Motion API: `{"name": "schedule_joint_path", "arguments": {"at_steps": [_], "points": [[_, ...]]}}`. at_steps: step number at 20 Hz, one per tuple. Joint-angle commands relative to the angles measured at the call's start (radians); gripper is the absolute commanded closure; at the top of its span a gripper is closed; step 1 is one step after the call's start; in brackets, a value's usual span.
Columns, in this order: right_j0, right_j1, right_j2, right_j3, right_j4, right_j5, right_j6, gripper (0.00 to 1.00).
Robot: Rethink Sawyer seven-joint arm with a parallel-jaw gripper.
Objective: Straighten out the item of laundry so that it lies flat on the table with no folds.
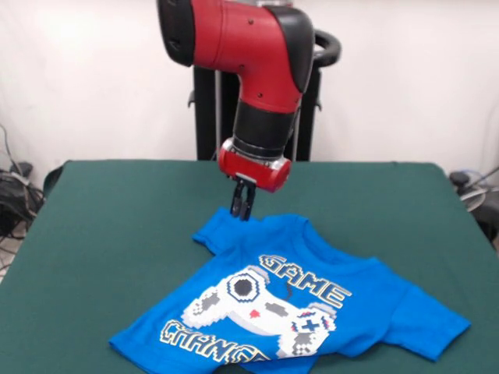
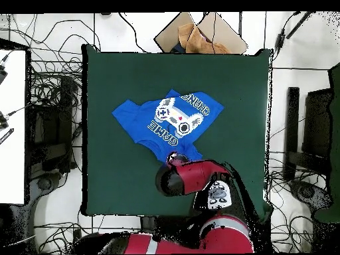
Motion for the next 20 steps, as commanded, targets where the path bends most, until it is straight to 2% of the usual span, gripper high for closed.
{"name": "schedule_joint_path", "arguments": {"at_steps": [1,5,10,20], "points": [[0.024,0.053,0.004,-0.016,0.017,-0.044,0.082,1.0],[0.033,0.07,-0.013,-0.047,0.021,-0.031,0.078,1.0],[0.088,0.099,-0.078,-0.068,0.033,-0.039,0.108,1.0],[0.163,0.188,-0.169,-0.108,0.081,-0.146,0.15,1.0]]}}
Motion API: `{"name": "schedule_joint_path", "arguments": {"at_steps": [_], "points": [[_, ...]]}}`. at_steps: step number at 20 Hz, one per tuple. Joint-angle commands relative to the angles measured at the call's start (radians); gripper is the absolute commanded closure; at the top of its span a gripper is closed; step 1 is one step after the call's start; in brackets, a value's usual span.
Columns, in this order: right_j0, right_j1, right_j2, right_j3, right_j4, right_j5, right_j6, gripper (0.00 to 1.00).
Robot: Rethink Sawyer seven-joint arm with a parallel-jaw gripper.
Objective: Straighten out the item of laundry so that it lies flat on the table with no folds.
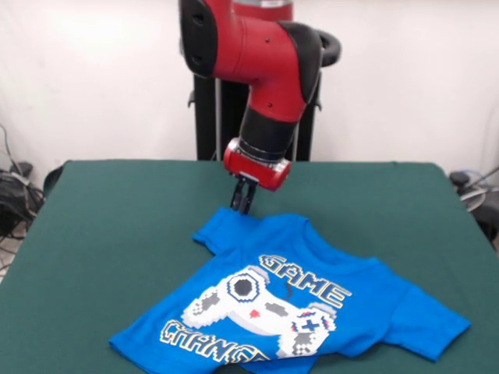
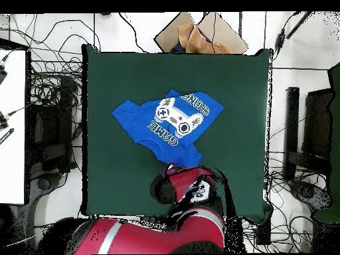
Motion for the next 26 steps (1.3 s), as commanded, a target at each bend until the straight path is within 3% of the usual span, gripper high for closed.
{"name": "schedule_joint_path", "arguments": {"at_steps": [1,9,15,24,26], "points": [[0.05,0.093,-0.064,-0.111,0.08,-0.131,0.151,1.0],[0.058,0.113,-0.085,-0.116,0.125,-0.187,0.12,1.0],[-0.011,0.038,0.008,-0.087,0.11,-0.079,0.058,1.0],[-0.016,0.036,0.024,-0.108,0.125,-0.019,0.044,1.0],[-0.073,0.025,0.095,-0.09,0.122,-0.005,0.034,1.0]]}}
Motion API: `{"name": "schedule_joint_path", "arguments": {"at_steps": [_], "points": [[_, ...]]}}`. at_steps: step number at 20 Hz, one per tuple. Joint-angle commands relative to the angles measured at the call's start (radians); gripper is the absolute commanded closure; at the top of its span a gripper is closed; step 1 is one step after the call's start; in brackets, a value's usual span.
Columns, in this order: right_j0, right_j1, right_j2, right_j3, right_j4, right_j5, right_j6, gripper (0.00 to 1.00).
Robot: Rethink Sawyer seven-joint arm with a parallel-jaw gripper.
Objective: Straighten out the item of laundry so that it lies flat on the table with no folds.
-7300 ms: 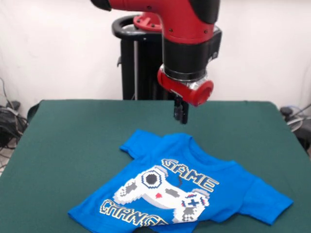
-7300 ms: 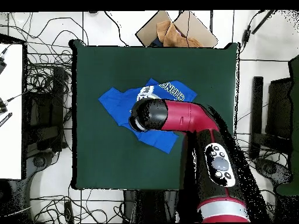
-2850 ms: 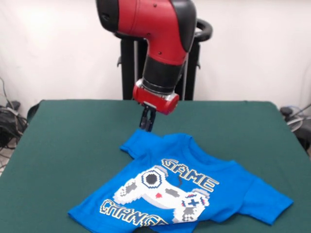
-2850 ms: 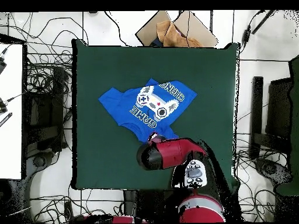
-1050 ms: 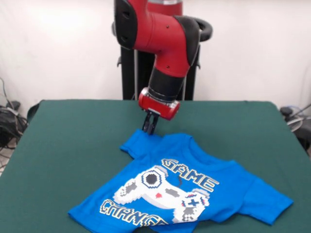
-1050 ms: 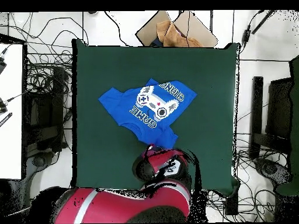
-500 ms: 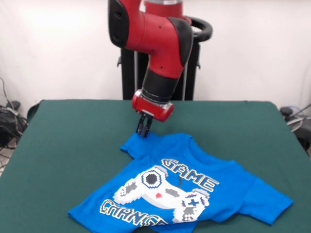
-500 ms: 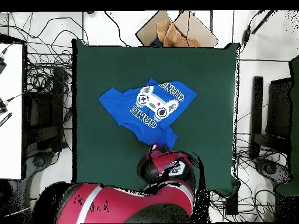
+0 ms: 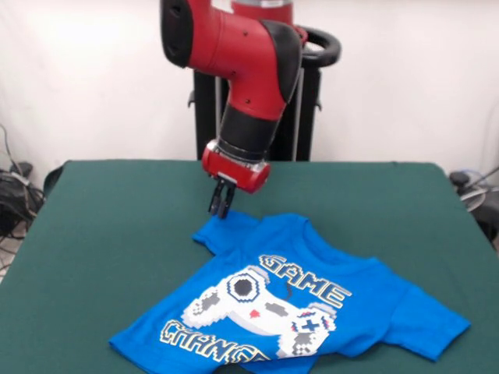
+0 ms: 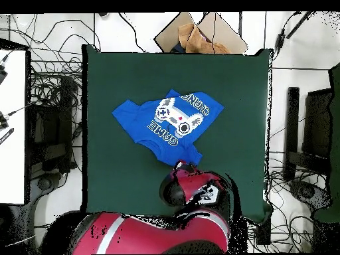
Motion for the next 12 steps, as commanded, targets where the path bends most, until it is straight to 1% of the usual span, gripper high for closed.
{"name": "schedule_joint_path", "arguments": {"at_steps": [1,5,10,12], "points": [[-0.087,-0.01,0.206,-0.075,0.066,0.14,0.031,1.0],[-0.111,-0.019,0.247,-0.061,0.073,0.162,0.034,1.0],[-0.093,-0.009,0.239,-0.057,0.085,0.152,0.061,1.0],[-0.077,0.002,0.222,-0.058,0.091,0.132,0.076,1.0]]}}
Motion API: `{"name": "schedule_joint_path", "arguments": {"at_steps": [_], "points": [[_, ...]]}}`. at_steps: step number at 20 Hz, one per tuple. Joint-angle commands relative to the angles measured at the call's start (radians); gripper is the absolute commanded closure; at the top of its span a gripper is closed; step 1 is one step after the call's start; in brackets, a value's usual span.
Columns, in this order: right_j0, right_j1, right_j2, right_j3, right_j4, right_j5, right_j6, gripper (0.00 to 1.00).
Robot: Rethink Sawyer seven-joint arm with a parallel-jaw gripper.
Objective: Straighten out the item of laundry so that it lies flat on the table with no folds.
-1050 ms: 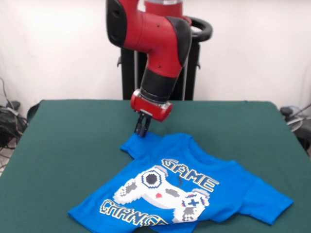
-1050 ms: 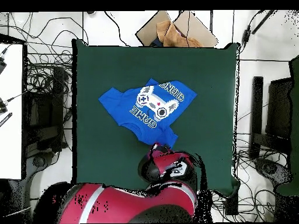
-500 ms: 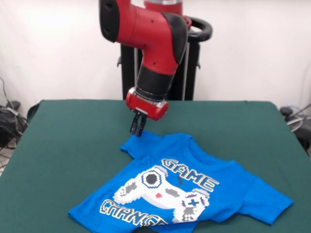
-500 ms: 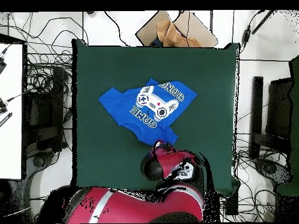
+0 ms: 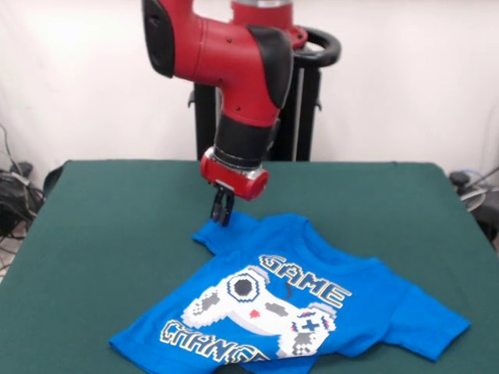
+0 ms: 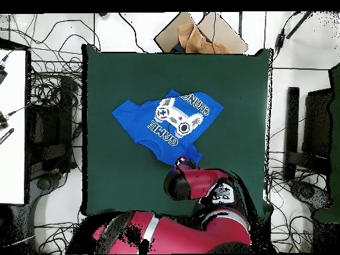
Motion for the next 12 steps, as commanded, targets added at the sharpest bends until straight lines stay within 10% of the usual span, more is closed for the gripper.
{"name": "schedule_joint_path", "arguments": {"at_steps": [1,12], "points": [[0.029,0.036,0.116,-0.056,0.082,0.065,0.083,1.0],[0.06,0.077,0.079,-0.032,0.148,0.032,0.128,1.0]]}}
